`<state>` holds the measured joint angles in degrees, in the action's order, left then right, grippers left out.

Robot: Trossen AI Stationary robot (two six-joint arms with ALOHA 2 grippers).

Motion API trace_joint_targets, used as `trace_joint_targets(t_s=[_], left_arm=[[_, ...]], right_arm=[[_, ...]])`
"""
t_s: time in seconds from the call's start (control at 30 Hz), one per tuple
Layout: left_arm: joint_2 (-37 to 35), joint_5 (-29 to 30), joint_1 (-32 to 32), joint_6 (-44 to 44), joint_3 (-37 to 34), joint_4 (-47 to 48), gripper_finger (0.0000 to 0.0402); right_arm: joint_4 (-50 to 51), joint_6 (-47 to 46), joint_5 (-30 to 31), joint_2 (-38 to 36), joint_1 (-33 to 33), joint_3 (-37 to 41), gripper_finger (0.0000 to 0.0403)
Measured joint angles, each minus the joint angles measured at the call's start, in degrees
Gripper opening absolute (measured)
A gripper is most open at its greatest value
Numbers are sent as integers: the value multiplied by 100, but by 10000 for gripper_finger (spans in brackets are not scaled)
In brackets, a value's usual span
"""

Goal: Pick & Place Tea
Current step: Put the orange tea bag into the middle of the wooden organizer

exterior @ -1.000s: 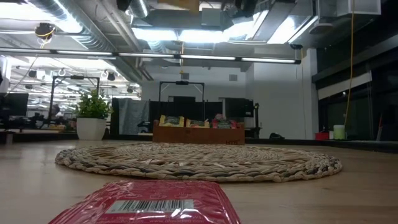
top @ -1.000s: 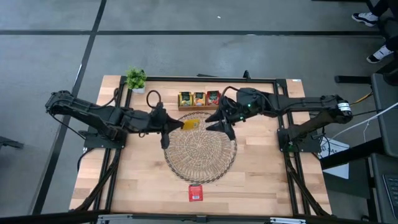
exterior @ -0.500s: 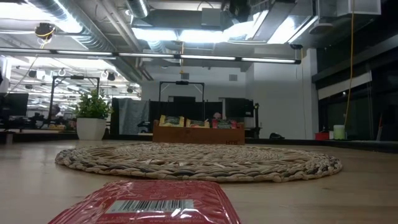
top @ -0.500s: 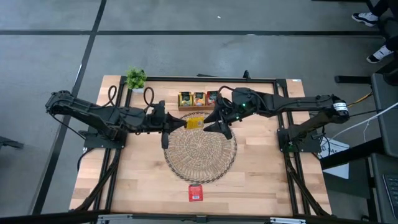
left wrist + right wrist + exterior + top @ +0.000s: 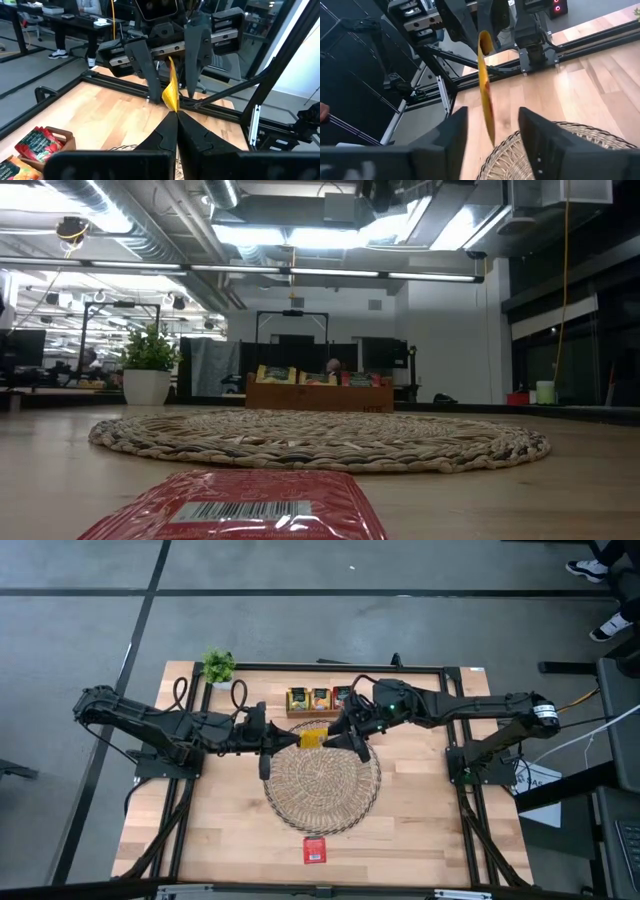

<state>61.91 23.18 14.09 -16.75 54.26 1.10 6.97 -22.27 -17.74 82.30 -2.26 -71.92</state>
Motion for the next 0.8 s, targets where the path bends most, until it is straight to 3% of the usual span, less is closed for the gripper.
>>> trace_joint_targets(t_s=[0.23,0.53,0.8], left_arm=[[0,-17,0,4,0,9,2],[-28,-30,18,152,0,37,5],[-35,9,42,917,0,350,76]], right_arm=[[-36,116,0,0,0,0,18],[-63,30,-37,0,0,2,8],[-183,-913,-619,-2,-146,4,8]])
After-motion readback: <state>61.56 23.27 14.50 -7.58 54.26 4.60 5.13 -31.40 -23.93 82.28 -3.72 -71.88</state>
